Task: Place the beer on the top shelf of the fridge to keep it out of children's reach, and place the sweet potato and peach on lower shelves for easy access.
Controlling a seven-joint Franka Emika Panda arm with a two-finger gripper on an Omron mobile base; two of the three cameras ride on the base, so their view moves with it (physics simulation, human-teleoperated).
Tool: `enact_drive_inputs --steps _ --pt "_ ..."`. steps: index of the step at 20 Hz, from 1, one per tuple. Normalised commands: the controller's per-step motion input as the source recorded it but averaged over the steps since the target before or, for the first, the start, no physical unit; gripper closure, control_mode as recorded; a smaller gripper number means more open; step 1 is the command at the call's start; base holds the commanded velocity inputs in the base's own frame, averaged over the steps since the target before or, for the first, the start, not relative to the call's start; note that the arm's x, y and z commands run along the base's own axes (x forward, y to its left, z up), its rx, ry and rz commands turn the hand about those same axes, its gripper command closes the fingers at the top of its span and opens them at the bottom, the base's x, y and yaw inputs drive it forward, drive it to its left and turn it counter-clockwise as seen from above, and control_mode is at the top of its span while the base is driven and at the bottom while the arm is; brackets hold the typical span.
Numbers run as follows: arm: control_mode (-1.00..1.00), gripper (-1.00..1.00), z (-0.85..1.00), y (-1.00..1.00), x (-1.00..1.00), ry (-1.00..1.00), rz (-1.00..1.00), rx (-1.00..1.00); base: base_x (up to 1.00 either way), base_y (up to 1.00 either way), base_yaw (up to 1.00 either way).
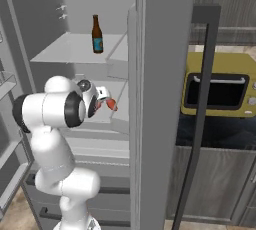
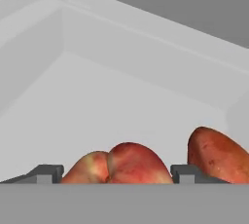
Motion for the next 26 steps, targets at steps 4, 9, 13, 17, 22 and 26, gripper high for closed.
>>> enact_drive_inputs --steps 4,9,13,17,22,26 --pt "-1.0 -1.0 -0.24 0.09 0.59 0.0 0.0 0.0 0.0 0.0 0.0" --pt "-1.0 -1.0 -0.16 0.12 0.49 0.0 0.0 0.0 0.0 0.0 0.0" --pt "-1.0 -1.0 -0.03 0.09 0.32 0.0 0.0 0.0 0.0 0.0 0.0" --pt "-1.0 -1.0 0.0 0.0 0.02 0.0 0.0 0.0 0.0 0.0 0.0" --pt "-1.0 -1.0 0.02 0.0 -0.3 0.0 0.0 0.0 0.0 0.0 0.0" --pt "-1.0 -1.0 0.12 -0.03 -0.74 0.0 0.0 0.0 0.0 0.0 0.0"
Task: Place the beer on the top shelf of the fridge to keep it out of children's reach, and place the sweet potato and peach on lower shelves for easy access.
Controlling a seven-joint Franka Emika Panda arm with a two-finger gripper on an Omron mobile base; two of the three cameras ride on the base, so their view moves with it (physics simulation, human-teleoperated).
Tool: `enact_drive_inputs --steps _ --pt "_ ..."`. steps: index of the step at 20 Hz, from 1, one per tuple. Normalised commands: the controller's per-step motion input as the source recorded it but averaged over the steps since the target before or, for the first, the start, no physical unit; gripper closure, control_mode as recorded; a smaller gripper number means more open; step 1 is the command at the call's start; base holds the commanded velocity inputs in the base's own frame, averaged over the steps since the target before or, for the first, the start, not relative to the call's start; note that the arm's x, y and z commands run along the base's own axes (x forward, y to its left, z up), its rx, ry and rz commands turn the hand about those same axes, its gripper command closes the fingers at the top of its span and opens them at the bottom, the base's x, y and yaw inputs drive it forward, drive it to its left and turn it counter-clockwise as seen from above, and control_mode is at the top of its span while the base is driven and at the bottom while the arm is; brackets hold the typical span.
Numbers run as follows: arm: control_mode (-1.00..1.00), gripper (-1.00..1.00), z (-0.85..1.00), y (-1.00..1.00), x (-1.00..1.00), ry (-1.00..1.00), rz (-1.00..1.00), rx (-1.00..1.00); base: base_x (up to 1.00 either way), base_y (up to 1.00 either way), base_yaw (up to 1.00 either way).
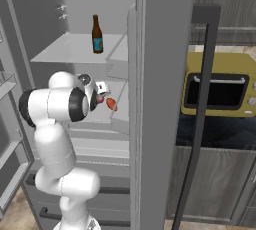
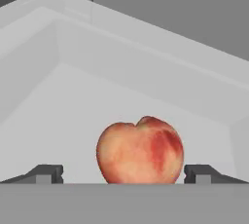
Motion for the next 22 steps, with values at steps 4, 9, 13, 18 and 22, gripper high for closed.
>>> enact_drive_inputs --steps 4,9,13,18,22 --pt "-1.0 -1.0 0.38 -0.1 -0.73 0.0 -0.02 0.0 0.0 0.0 0.0" --pt "-1.0 -1.0 0.51 -0.33 -0.73 0.0 -0.03 0.0 0.0 0.0 0.0" --pt "-1.0 -1.0 0.54 -0.56 -0.88 0.0 -0.07 0.0 0.0 0.0 0.0" --pt "-1.0 -1.0 0.7 -0.42 -1.0 0.0 -0.07 0.0 0.0 0.0 0.0" --pt "-1.0 -1.0 0.94 -0.09 -1.0 0.0 -0.06 0.0 0.0 0.0 0.0"
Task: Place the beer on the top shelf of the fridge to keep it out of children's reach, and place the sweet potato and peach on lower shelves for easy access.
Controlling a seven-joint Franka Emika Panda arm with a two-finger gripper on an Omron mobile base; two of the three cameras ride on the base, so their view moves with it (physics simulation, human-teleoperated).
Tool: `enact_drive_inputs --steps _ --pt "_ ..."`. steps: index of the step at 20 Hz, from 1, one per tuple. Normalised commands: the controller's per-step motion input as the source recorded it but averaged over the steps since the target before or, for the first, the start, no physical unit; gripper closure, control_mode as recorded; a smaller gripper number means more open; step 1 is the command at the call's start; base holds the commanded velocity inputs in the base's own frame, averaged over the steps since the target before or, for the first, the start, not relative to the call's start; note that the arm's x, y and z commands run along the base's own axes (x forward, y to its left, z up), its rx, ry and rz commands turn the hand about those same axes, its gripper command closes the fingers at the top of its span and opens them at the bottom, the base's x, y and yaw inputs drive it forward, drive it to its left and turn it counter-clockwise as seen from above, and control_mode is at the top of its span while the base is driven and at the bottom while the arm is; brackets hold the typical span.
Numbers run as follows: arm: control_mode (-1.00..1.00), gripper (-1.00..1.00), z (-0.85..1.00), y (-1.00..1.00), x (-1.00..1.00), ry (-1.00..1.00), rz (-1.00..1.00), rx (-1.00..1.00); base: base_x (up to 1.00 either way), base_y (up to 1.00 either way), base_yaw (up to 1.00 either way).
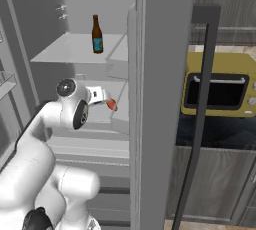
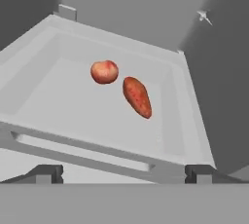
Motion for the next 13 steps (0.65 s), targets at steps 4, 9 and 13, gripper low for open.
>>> enact_drive_inputs --steps 4,9,13 --pt "-1.0 -1.0 1.0 0.0 -0.88 0.0 -0.04 -0.03 0.0 0.0 0.0" --pt "-1.0 -1.0 1.0 -0.03 -0.91 0.0 -0.03 -0.03 0.0 0.0 0.0" --pt "-1.0 -1.0 0.97 0.0 -0.9 0.0 -0.01 -0.03 0.0 0.0 0.0"
